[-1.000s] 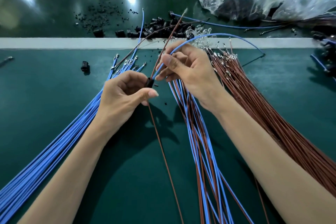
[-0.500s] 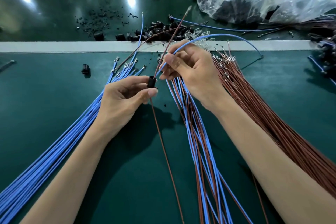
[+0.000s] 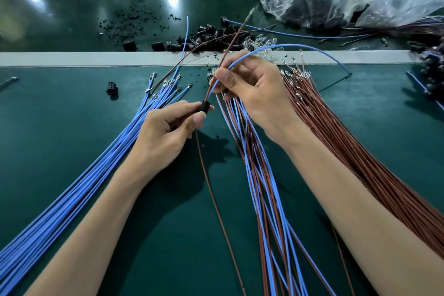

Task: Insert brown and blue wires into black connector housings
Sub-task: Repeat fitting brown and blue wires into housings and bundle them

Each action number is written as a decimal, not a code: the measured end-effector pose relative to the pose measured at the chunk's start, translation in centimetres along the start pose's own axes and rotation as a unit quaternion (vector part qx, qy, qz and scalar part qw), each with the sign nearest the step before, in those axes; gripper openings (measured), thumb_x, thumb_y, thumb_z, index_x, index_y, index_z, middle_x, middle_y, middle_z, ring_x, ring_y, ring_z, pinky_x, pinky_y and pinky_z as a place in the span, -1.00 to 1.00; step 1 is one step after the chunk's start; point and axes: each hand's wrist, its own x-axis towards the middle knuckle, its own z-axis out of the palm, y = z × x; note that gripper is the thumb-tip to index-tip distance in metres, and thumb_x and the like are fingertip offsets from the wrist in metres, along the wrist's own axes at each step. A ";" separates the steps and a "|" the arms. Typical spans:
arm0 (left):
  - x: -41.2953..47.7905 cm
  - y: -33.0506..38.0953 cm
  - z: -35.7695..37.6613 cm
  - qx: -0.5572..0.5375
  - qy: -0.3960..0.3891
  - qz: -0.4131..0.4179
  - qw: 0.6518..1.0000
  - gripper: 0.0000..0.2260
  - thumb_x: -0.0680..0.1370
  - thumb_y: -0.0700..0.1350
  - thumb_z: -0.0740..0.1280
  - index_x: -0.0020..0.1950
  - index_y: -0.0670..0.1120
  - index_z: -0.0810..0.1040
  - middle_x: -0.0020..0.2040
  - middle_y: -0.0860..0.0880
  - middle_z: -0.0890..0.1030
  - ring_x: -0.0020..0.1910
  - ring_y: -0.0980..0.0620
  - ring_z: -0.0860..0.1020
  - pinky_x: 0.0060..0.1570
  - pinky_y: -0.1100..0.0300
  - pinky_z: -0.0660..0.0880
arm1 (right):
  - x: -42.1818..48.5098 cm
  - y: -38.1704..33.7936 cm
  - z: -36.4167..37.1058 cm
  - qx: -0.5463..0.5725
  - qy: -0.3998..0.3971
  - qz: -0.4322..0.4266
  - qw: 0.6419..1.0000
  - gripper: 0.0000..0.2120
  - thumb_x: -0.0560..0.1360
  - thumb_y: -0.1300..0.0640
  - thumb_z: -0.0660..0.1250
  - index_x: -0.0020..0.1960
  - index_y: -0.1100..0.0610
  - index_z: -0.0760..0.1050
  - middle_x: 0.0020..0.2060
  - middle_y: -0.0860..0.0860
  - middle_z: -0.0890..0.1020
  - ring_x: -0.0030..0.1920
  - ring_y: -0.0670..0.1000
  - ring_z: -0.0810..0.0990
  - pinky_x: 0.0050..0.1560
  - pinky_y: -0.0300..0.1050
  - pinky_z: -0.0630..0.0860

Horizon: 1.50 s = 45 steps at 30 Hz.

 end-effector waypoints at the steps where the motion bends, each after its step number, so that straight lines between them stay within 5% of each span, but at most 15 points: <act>1: 0.1 -0.1 0.0 0.006 -0.008 0.004 1.000 -0.79 0.51 -0.11 0.26 0.12 -0.03 0.56 -0.29 -0.02 0.44 -0.37 0.20 0.36 -0.32 0.38 0.31 | 0.0 0.0 0.0 0.003 0.000 -0.002 1.000 -0.86 0.52 0.30 0.31 -0.15 0.09 0.47 -0.26 0.09 0.61 -0.23 -0.08 0.61 -0.26 -0.26 0.54; 4: 0.1 -0.3 -0.2 0.006 -0.025 0.001 1.000 -0.85 0.60 -0.15 0.22 0.05 -0.04 0.59 -0.32 -0.01 0.39 -0.35 0.15 0.33 -0.30 0.37 0.31 | 0.0 0.0 -0.2 0.015 -0.005 -0.004 1.000 -0.85 0.51 0.30 0.32 -0.16 0.08 0.48 -0.11 0.30 0.61 -0.12 -0.01 0.61 -0.20 -0.22 0.57; 8: 0.0 -0.2 -0.4 -0.023 -0.038 -0.021 0.999 -0.78 0.57 -0.08 0.15 0.01 -0.05 0.58 -0.31 -0.10 0.38 -0.32 0.08 0.33 -0.23 0.29 0.30 | 0.0 0.1 -0.5 0.021 -0.037 0.014 0.999 -0.86 0.53 0.31 0.30 -0.14 0.10 0.46 -0.17 0.06 0.66 -0.16 0.00 0.69 -0.18 -0.22 0.58; 14: 0.0 -0.4 0.2 -0.034 0.002 -0.030 0.999 -0.85 0.47 -0.04 0.34 0.00 -0.02 0.56 -0.30 0.17 0.56 -0.31 0.25 0.45 -0.23 0.44 0.39 | 0.1 0.5 -0.3 0.006 0.015 0.011 1.000 -0.89 0.49 0.33 0.34 -0.16 0.16 0.49 -0.31 0.05 0.62 -0.28 -0.03 0.66 -0.20 -0.19 0.60; 20: 0.2 -0.4 0.1 -0.012 0.025 -0.018 0.999 -0.82 0.48 -0.05 0.27 -0.01 -0.11 0.56 -0.28 0.04 0.55 -0.37 0.22 0.49 -0.24 0.43 0.42 | 0.0 0.4 -0.7 -0.004 0.012 0.024 1.000 -0.89 0.48 0.28 0.38 -0.18 0.12 0.53 -0.34 -0.05 0.66 -0.29 -0.06 0.67 -0.24 -0.26 0.56; 29: 0.2 -0.6 -0.2 -0.008 -0.008 -0.005 1.000 -0.83 0.61 -0.11 0.18 0.01 -0.08 0.56 -0.22 -0.01 0.56 -0.30 0.12 0.49 -0.17 0.35 0.46 | -0.1 0.4 -0.9 0.025 0.011 0.062 0.998 -0.90 0.49 0.27 0.36 -0.17 0.13 0.52 -0.36 -0.05 0.67 -0.31 -0.05 0.67 -0.23 -0.25 0.59; 34: 0.2 -0.4 0.0 -0.012 0.004 -0.008 1.000 -0.79 0.54 -0.07 0.21 0.03 -0.13 0.57 -0.24 0.01 0.57 -0.32 0.14 0.49 -0.18 0.36 0.46 | 0.1 0.2 -1.2 0.048 0.052 0.061 0.996 -0.90 0.50 0.28 0.35 -0.16 0.12 0.51 -0.37 -0.04 0.67 -0.33 -0.06 0.66 -0.28 -0.28 0.56; 41: 0.1 -0.2 0.3 -0.021 0.029 -0.016 0.999 -0.86 0.47 -0.10 0.32 0.00 -0.09 0.55 -0.25 0.01 0.56 -0.35 0.25 0.50 -0.23 0.44 0.44 | -0.2 0.1 -0.8 0.004 -0.025 0.063 0.998 -0.90 0.47 0.29 0.38 -0.18 0.14 0.53 -0.36 -0.03 0.67 -0.30 -0.06 0.67 -0.21 -0.25 0.58; 45: 0.1 -0.1 0.3 -0.025 0.037 -0.013 0.999 -0.84 0.44 -0.09 0.35 -0.01 -0.09 0.56 -0.25 -0.01 0.56 -0.37 0.24 0.50 -0.24 0.44 0.44 | -0.1 0.2 -1.2 0.023 0.010 0.064 0.998 -0.92 0.48 0.27 0.38 -0.18 0.15 0.55 -0.34 -0.04 0.68 -0.27 -0.06 0.67 -0.20 -0.25 0.58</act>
